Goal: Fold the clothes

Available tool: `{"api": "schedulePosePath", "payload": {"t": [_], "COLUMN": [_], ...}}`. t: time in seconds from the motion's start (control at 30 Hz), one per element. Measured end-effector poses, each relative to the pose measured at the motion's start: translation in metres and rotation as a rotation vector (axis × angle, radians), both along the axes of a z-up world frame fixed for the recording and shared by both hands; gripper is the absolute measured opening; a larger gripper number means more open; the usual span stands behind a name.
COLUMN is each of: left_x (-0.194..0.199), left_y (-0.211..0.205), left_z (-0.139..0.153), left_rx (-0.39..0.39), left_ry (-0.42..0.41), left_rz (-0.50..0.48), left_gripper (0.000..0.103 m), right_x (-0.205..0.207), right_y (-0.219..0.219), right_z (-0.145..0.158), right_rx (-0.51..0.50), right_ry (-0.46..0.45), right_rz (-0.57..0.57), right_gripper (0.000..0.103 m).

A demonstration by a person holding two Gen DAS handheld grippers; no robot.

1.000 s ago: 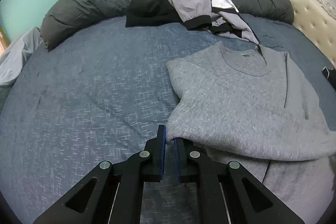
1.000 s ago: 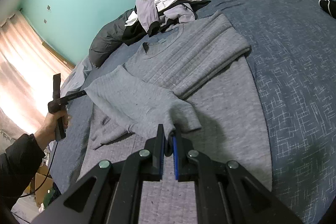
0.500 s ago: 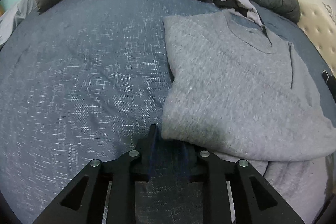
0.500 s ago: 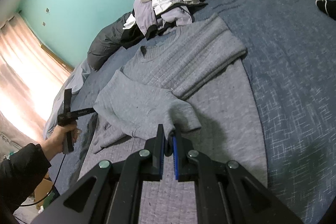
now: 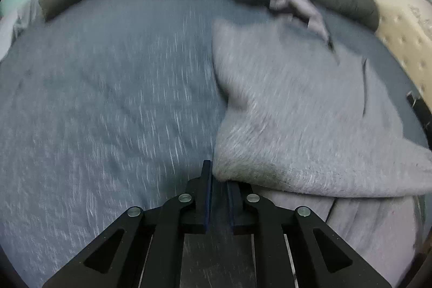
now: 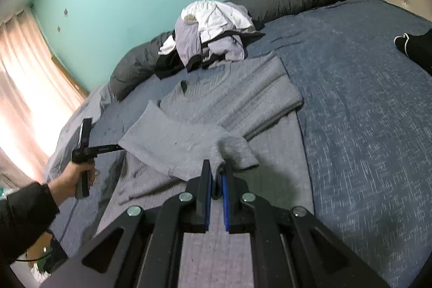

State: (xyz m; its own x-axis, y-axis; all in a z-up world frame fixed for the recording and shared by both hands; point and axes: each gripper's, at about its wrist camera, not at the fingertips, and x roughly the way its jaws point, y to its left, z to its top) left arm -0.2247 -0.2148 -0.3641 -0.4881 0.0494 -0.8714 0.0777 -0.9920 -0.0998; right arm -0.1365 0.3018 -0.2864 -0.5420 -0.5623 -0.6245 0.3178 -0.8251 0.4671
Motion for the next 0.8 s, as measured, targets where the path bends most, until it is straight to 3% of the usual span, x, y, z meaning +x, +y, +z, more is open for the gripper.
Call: {"api": "schedulePosePath", "payload": {"t": [0.2,0.4,0.53,0.6,0.7,0.8], "left_x": [0.019,0.041,0.052,0.059,0.066,0.076], "left_y": [-0.013,-0.009,-0.01,-0.007,0.001,0.007], "left_z": [0.004,0.025,0.034,0.035,0.036,0.038], "left_rx": [0.043,0.056,0.083,0.111,0.129,0.143], "left_ry": [-0.005,0.042,0.073,0.088,0.114,0.139], "left_rz": [0.07,0.05,0.046,0.046,0.04,0.038], "left_gripper": [0.017,0.022,0.023,0.023,0.024,0.025], "right_x": [0.005,0.006,0.002,0.004,0.004,-0.008], "right_y": [-0.015,-0.005,-0.008,-0.009,0.0,0.016], "right_z": [-0.03,-0.046,-0.054,-0.054,-0.039,-0.029], "right_rx": [0.079,0.134,0.183,0.18,0.194,0.171], "right_ry": [-0.097,-0.138,-0.216,-0.248,-0.226,-0.215], "right_rz": [0.036,0.006,0.061,0.104,0.085,-0.001], "right_gripper": [0.006,0.007,0.007,0.007,0.008,0.021]}}
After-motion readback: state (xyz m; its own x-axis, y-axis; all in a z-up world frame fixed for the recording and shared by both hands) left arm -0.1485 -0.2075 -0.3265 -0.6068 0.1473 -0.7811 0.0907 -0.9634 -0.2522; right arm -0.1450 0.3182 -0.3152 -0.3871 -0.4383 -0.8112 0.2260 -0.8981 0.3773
